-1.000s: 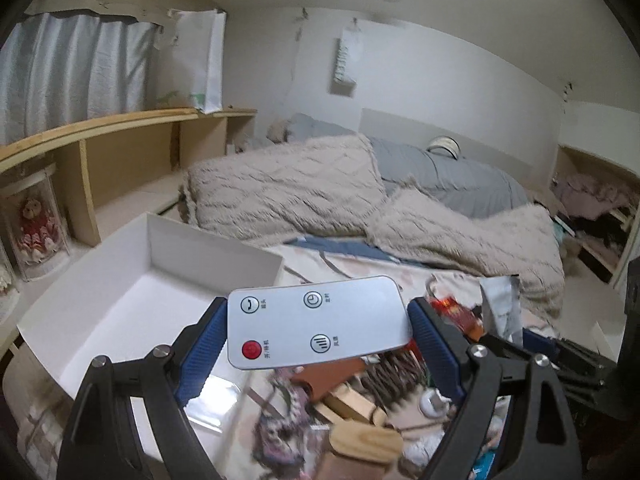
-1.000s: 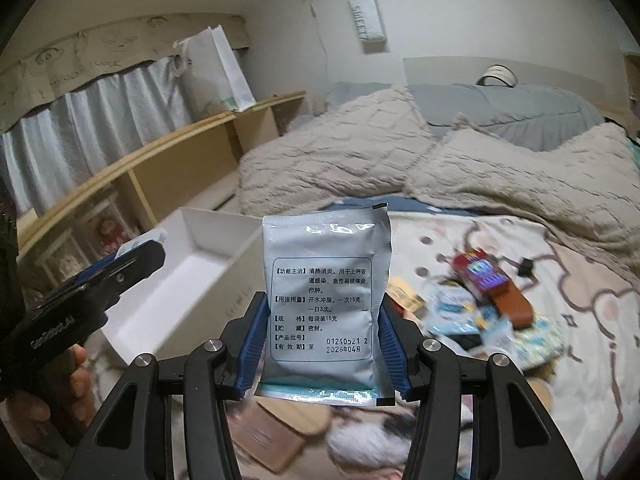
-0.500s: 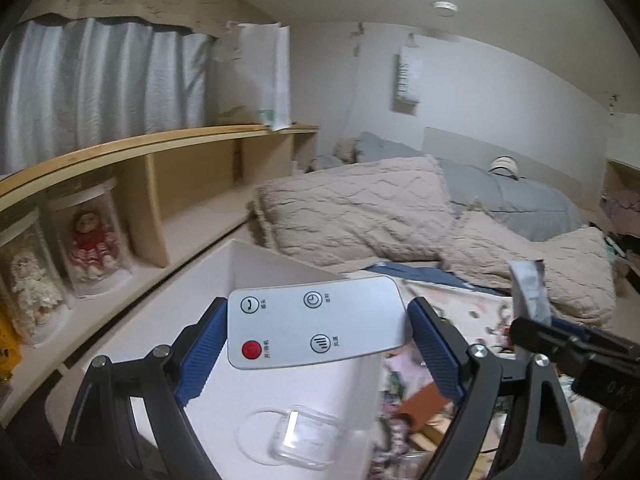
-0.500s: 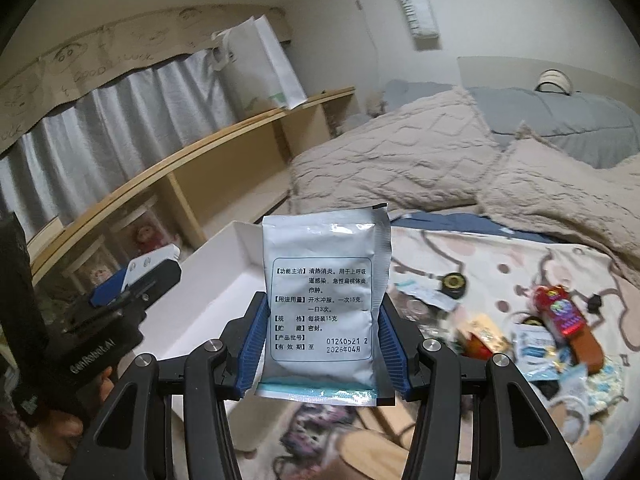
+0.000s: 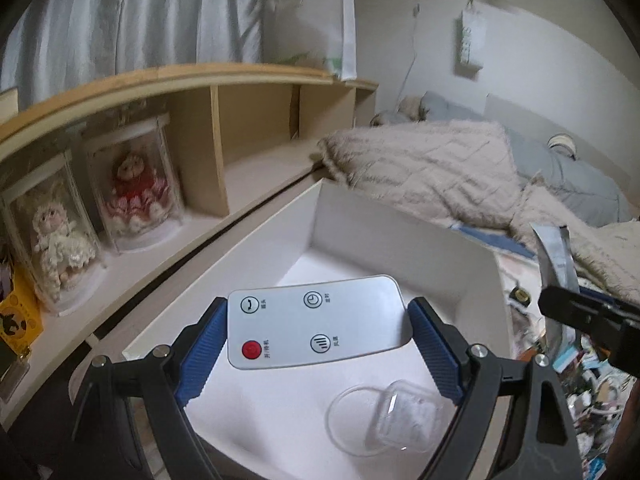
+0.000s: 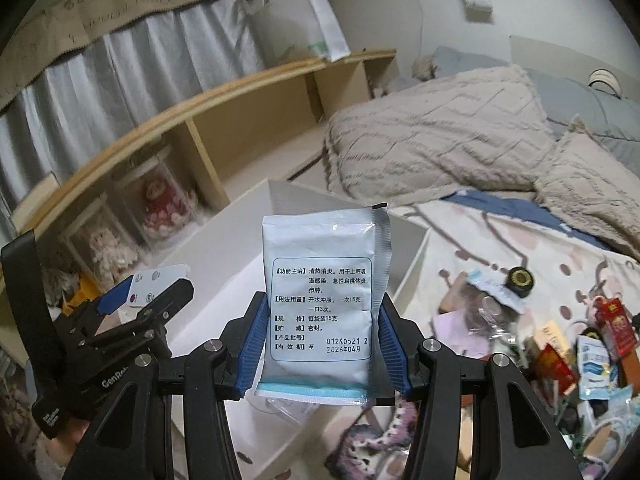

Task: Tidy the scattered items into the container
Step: 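Lift and carry the remote and white sachet over the white box, then open the right tool to drop the white sachet into the box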

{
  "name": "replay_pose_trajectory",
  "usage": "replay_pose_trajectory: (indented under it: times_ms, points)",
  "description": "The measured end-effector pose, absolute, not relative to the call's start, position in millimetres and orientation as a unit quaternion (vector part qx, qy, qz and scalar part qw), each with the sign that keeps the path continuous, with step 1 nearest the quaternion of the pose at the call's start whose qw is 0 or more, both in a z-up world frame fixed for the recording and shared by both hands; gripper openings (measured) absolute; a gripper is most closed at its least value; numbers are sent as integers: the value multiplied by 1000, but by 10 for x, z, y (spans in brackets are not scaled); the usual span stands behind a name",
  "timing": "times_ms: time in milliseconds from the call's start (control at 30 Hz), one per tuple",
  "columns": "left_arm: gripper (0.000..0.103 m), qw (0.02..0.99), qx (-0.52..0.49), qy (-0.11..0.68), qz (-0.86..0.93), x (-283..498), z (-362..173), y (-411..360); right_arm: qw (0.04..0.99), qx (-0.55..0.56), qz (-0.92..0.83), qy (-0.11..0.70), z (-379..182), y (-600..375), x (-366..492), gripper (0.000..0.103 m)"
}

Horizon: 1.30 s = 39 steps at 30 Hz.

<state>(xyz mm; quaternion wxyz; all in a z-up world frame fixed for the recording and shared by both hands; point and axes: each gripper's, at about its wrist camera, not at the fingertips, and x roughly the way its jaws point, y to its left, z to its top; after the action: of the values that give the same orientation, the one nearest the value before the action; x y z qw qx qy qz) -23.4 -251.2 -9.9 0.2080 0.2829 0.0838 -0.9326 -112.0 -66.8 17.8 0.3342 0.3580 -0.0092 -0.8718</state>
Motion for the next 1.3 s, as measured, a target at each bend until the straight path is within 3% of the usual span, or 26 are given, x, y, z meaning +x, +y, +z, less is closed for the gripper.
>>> replay_pose_trajectory:
  times_ms: [733,1300]
  points:
    - [89,188,385,-18,-903,-402,-502,-2505,339,428,-837,31,-200,-1352,-1401,53]
    - [89,188,402,-26,-896,-426,-604,-2580,288,481,-820,118,-599,-1738,-1670,53]
